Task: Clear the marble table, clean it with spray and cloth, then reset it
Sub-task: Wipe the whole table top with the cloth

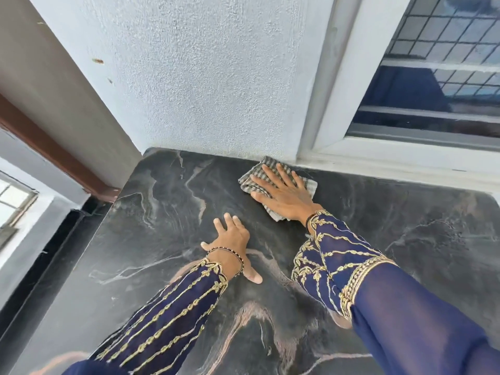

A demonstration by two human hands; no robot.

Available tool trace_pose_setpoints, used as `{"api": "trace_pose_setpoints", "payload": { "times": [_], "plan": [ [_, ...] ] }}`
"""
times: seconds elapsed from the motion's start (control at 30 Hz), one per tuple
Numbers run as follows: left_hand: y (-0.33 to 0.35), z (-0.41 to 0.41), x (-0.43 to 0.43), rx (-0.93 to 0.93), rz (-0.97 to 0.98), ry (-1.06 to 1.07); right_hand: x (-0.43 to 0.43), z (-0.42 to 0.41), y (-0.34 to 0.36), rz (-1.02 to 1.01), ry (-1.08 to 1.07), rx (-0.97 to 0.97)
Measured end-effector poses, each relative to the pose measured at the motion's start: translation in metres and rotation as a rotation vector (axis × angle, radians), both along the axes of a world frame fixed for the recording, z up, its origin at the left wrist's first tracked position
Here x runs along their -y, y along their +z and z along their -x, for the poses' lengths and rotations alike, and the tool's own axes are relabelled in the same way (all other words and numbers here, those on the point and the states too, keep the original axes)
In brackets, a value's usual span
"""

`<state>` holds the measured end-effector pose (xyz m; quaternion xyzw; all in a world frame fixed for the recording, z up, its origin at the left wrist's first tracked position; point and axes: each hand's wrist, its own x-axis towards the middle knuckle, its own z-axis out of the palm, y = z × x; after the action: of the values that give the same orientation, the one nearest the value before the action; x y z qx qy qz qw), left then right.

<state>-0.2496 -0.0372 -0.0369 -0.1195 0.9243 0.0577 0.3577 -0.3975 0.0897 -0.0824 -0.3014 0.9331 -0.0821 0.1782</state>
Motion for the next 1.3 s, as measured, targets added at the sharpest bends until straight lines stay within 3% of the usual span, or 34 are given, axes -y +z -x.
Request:
{"api": "trace_pose_setpoints", "payload": {
  "times": [0.23,0.5,0.63,0.87,1.03,1.17,1.3],
  "plan": [
    [0.0,0.009,-0.004,0.053,0.055,-0.041,-0.035,0.001,0.002,0.01,-0.033,-0.021],
    [-0.007,0.013,-0.004,0.07,0.155,-0.124,-0.125,0.005,-0.004,-0.029,-0.24,-0.008],
    [-0.01,0.016,-0.005,0.064,0.212,-0.218,-0.127,-0.007,-0.009,-0.051,-0.288,0.003],
    [-0.001,0.008,-0.008,0.002,0.153,-0.118,-0.123,-0.076,-0.014,-0.027,-0.192,-0.05],
    [0.007,-0.028,-0.003,-0.261,-0.088,-0.002,-0.115,-0.153,-0.01,-0.023,-0.132,-0.11],
    [-0.01,-0.11,-0.01,-0.605,-0.184,-0.093,-0.11,-0.228,-0.011,-0.008,-0.094,-0.121],
    [-0.017,-0.194,-0.02,-0.744,-0.3,-0.087,-0.107,-0.304,-0.01,0.004,-0.043,-0.119]
  ]
}}
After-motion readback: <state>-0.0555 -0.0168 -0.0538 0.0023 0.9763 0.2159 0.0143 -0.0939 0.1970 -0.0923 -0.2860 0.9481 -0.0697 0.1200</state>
